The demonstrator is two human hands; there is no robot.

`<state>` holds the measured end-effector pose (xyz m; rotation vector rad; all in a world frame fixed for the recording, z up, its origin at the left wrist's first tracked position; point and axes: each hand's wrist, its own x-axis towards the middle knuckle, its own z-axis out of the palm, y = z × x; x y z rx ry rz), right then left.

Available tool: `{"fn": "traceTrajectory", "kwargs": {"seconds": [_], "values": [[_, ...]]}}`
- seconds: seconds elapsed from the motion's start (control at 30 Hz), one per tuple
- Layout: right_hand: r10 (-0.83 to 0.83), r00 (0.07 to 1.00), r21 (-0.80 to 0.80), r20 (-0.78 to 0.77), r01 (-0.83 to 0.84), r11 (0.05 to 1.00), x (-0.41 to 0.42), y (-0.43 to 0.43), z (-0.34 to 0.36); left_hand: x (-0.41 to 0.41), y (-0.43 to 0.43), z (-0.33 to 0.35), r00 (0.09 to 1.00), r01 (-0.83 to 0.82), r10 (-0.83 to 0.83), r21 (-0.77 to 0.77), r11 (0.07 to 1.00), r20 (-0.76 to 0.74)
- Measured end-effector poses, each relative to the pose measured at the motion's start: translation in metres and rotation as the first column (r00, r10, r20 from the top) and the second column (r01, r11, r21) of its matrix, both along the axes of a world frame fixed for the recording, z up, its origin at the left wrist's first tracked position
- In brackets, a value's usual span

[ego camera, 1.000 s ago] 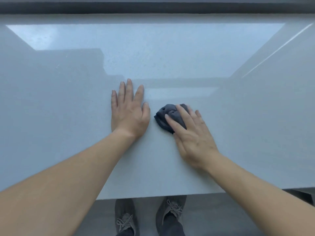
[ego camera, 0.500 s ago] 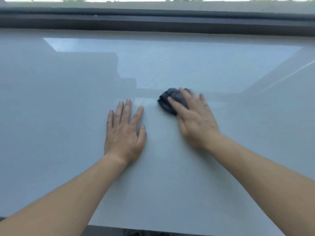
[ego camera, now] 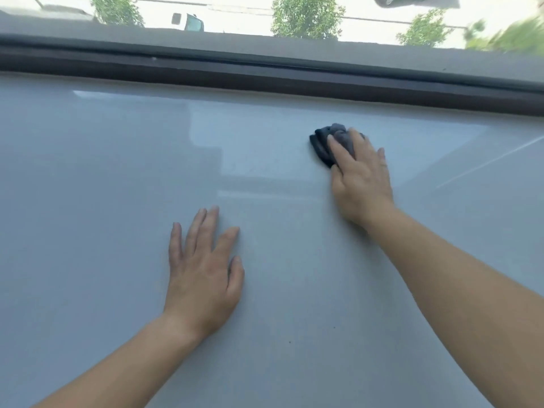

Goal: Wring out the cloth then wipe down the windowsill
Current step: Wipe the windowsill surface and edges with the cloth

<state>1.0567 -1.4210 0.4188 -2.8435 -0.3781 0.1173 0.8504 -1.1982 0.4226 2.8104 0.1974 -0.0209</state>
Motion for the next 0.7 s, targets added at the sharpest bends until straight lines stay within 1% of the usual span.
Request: {"fn": "traceTrajectory", "kwargs": {"seconds": [0.07,0.1,0.13,0.17,0.23,0.27,0.3,0.33,0.37,0.4,0.43,0.47,0.5,0.53,0.57,0.6,0.63,0.67,0.7], "values": [[-0.238,0.971,0.024,0.006,0.238,0.971,0.022,0.006,0.001,0.033,0.003,0.003,0.999,0.03,-0.028,-0.048,0.998,0.044],[-0.291,0.957,0.025,0.011,0.29,0.957,0.024,0.016,0.0,0.053,0.004,0.004,0.998,0.03,-0.026,-0.077,0.997,0.049],[-0.277,0.961,0.028,0.008,0.276,0.961,0.022,0.028,-0.001,0.073,0.003,0.005,0.999,0.019,-0.015,-0.104,0.994,0.037],[-0.196,0.98,0.037,0.012,0.196,0.98,0.016,0.041,-0.001,0.089,0.002,0.004,1.0,-0.001,0.002,-0.124,0.992,0.009],[0.077,0.997,0.047,0.025,-0.078,0.996,0.002,0.058,-0.002,0.108,-0.003,-0.001,0.998,-0.043,0.038,-0.097,0.994,-0.05],[0.204,0.979,0.041,0.01,-0.204,0.978,0.0,0.059,-0.002,0.111,-0.006,-0.004,0.997,-0.047,0.044,-0.046,0.998,-0.062],[0.297,0.955,0.031,0.0,-0.297,0.954,0.006,0.054,-0.002,0.11,-0.007,-0.007,0.997,-0.04,0.04,0.007,0.999,-0.064],[0.337,0.941,0.011,0.007,-0.337,0.941,0.018,0.046,-0.002,0.108,-0.009,-0.009,0.998,-0.03,0.033,0.041,0.999,-0.062],[0.312,0.95,-0.016,0.025,-0.311,0.95,0.032,0.038,-0.003,0.107,-0.009,-0.01,0.998,-0.026,0.029,0.051,0.998,-0.062],[0.215,0.976,-0.023,0.037,-0.214,0.976,0.046,0.032,-0.004,0.107,-0.01,-0.01,0.998,-0.025,0.028,0.05,0.998,-0.065],[0.063,0.998,-0.006,0.028,-0.063,0.998,0.057,0.03,-0.003,0.107,-0.01,-0.01,0.997,-0.024,0.028,0.05,0.998,-0.072],[-0.088,0.996,0.006,0.016,0.088,0.996,0.063,0.035,-0.004,0.108,-0.01,-0.01,0.996,-0.024,0.028,0.052,0.998,-0.079],[-0.171,0.985,0.006,0.025,0.171,0.985,0.064,0.047,-0.005,0.109,-0.011,-0.01,0.996,-0.022,0.027,0.058,0.998,-0.083],[-0.155,0.987,0.002,0.048,0.155,0.988,0.061,0.062,-0.006,0.109,-0.011,-0.009,0.996,-0.021,0.026,0.064,0.998,-0.081],[-0.06,0.996,0.01,0.06,0.059,0.998,0.054,0.077,-0.006,0.108,-0.012,-0.009,0.996,-0.023,0.028,0.067,0.998,-0.08],[0.072,0.995,0.018,0.062,-0.073,0.997,0.048,0.089,-0.006,0.108,-0.012,-0.009,0.996,-0.026,0.032,0.069,0.997,-0.08],[0.179,0.982,0.016,0.054,-0.18,0.984,0.045,0.095,-0.006,0.108,-0.011,-0.01,0.996,-0.029,0.034,0.07,0.997,-0.077],[0.239,0.97,0.012,0.039,-0.24,0.971,0.045,0.095,-0.005,0.109,-0.011,-0.011,0.997,-0.029,0.035,0.07,0.997,-0.074],[0.265,0.964,0.012,0.024,-0.266,0.964,0.048,0.089,-0.004,0.109,-0.011,-0.011,0.997,-0.024,0.03,0.073,0.997,-0.074]]}}
